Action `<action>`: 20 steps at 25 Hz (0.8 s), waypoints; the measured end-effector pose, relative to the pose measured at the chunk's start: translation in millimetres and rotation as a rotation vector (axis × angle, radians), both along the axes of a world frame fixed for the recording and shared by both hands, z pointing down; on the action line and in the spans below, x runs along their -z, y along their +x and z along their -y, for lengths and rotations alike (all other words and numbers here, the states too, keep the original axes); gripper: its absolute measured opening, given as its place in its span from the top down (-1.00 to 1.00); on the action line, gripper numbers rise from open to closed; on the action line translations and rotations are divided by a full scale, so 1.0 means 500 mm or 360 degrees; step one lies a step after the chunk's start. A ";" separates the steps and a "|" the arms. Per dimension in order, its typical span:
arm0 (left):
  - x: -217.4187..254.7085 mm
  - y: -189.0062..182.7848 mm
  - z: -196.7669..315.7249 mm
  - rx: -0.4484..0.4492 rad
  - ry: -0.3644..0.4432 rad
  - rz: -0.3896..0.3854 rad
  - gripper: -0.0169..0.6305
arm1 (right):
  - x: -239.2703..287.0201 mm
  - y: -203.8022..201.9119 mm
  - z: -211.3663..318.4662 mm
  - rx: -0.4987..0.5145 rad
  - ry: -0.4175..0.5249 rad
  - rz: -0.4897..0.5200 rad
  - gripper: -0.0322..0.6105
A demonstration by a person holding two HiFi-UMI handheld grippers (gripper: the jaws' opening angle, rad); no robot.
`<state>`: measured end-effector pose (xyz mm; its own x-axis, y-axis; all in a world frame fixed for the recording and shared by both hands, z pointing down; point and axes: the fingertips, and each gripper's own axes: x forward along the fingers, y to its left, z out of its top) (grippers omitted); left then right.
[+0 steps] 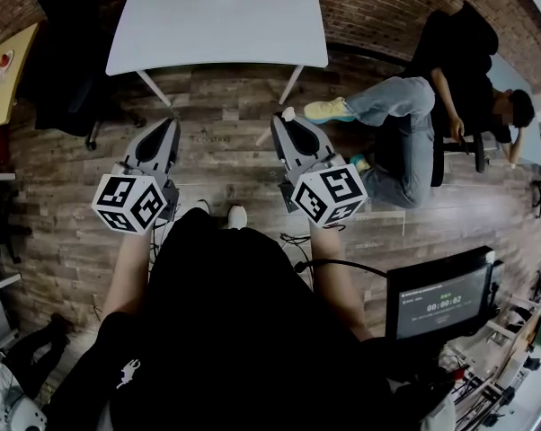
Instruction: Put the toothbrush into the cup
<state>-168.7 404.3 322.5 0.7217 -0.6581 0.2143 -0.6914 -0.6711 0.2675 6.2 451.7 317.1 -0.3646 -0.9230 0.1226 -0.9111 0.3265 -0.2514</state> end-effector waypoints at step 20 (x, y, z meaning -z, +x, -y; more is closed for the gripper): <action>0.011 -0.005 0.046 -0.0003 -0.0012 -0.0075 0.93 | 0.009 -0.016 0.047 0.0018 0.0010 0.0010 0.85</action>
<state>-171.3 381.4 317.1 0.7324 -0.6554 0.1847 -0.6766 -0.6702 0.3049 -1.7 428.2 312.8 -0.3759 -0.9196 0.1144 -0.9058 0.3385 -0.2549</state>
